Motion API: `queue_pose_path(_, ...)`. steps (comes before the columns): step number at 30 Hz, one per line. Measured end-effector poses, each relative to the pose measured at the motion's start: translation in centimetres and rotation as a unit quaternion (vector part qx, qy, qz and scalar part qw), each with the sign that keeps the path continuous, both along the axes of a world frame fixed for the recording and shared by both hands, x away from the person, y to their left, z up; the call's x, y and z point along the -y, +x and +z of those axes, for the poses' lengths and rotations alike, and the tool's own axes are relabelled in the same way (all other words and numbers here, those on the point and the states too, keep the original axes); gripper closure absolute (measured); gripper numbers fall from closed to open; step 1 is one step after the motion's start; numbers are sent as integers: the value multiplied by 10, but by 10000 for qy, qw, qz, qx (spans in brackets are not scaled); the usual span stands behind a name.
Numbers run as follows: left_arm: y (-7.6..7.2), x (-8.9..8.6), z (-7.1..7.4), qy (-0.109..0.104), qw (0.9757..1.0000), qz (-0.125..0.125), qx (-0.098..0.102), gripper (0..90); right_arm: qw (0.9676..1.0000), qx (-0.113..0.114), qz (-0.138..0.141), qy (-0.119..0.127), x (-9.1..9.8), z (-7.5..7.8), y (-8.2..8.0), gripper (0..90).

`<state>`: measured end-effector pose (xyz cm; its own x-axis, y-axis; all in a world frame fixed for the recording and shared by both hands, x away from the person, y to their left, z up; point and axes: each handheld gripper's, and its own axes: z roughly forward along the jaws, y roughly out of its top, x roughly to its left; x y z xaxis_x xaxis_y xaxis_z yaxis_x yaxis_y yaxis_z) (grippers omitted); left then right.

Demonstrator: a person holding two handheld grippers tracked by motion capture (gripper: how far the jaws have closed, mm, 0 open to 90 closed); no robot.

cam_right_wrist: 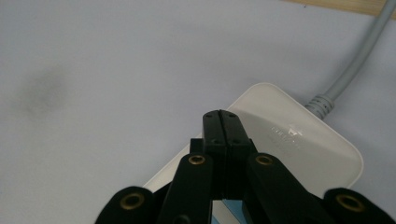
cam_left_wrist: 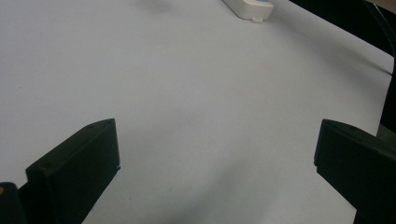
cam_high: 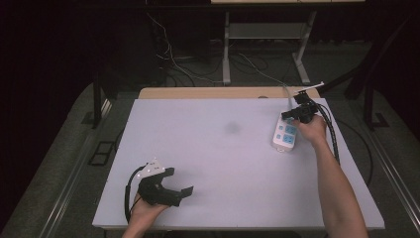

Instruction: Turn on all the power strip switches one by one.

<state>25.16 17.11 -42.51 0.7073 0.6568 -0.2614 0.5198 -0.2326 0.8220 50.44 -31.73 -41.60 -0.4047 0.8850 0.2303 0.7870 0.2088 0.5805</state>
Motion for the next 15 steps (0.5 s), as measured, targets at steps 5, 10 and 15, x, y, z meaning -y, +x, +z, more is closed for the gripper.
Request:
queue_pose_path(5,0,-1,0,-27,10000,32,-13,0,10000,31,28,-8,0,-1,0,900)
queue_pose_path(10,0,0,-1,-9,10000,6,-9,0,9998,99,102,-135,-2,-1,-1,900)
queue_pose_path(15,1,0,-1,8,10000,22,-23,0,9999,130,100,-2,2,-3,-1,900)
